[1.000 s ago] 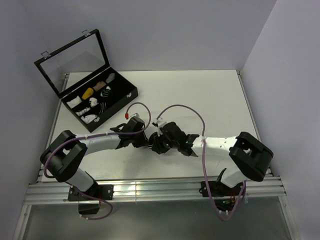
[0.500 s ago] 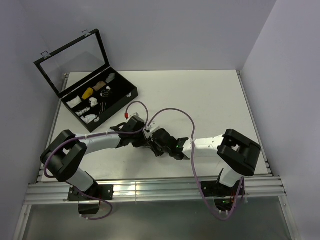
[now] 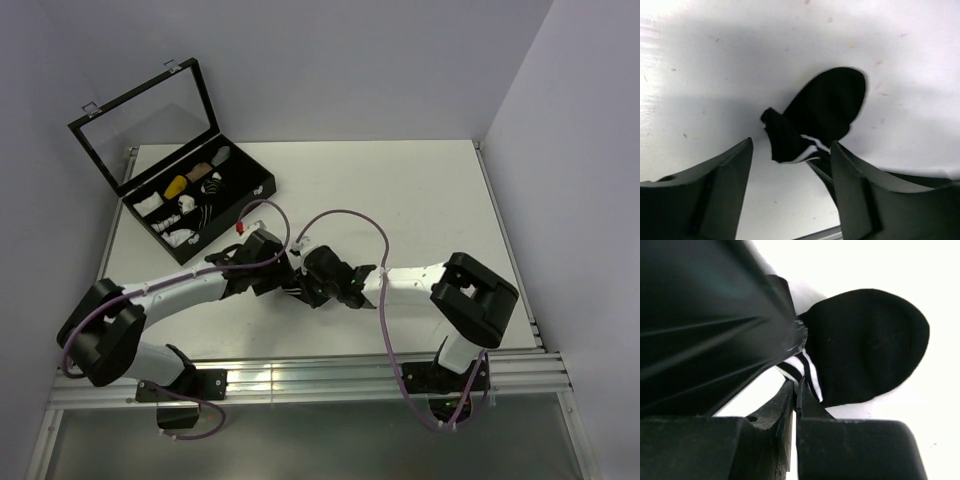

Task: Roll the socks
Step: Roll the sock at the center of the board.

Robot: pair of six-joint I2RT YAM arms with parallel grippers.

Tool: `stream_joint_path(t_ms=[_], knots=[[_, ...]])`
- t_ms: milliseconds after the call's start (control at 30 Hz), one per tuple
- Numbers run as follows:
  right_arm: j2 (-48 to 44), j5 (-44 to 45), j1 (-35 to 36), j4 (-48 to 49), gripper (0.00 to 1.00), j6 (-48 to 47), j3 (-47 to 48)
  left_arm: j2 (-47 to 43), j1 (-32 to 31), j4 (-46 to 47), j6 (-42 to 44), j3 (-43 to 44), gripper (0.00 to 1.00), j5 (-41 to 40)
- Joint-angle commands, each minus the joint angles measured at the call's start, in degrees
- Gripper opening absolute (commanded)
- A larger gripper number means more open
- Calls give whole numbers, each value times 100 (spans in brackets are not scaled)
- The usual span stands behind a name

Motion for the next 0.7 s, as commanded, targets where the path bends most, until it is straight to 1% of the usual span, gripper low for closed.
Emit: stream_joint_path(t_ms=[0,33,67,100,200,300,400,433,500,533,567,667], knots=[[27,-1618,-581,-362,0,555,67,-622,-35,61,-307,-149,71,-344],[27,-2126,-732,-222,0,661,6,-702,-26,96,-386,-211,73,-380],[35,-2314,-855,-160,0,888,-30,-781,-26,131,-413,-263,75,-406],[62,-2472,-1100,-107,0,1004,-48,-904,-17,166,-430,-360,75,-424],[88,-3184,-1479,367,0,1478,-284,-1036,-17,342,-483,-510,75,-389],[176,-3667,-1708,894,0,1979,-566,-1020,-26,588,-457,-624,73,-205],[412,-4080,-1937,1342,0,2401,-768,-897,-52,834,-431,-677,72,24],[474,-4195,-1998,1683,0,2507,-899,-861,-104,904,-422,-677,72,59],[710,-4528,-2174,2071,0,2893,-1040,-695,-157,1018,-413,-660,71,112],[790,-4609,-2236,2430,0,3025,-1180,-650,-201,1045,-404,-642,71,130],[870,-4679,-2367,2599,0,3261,-1242,-598,-210,1054,-404,-625,70,156],[1116,-4820,-2499,3101,0,3579,-1462,-413,-254,1186,-395,-598,70,174]])
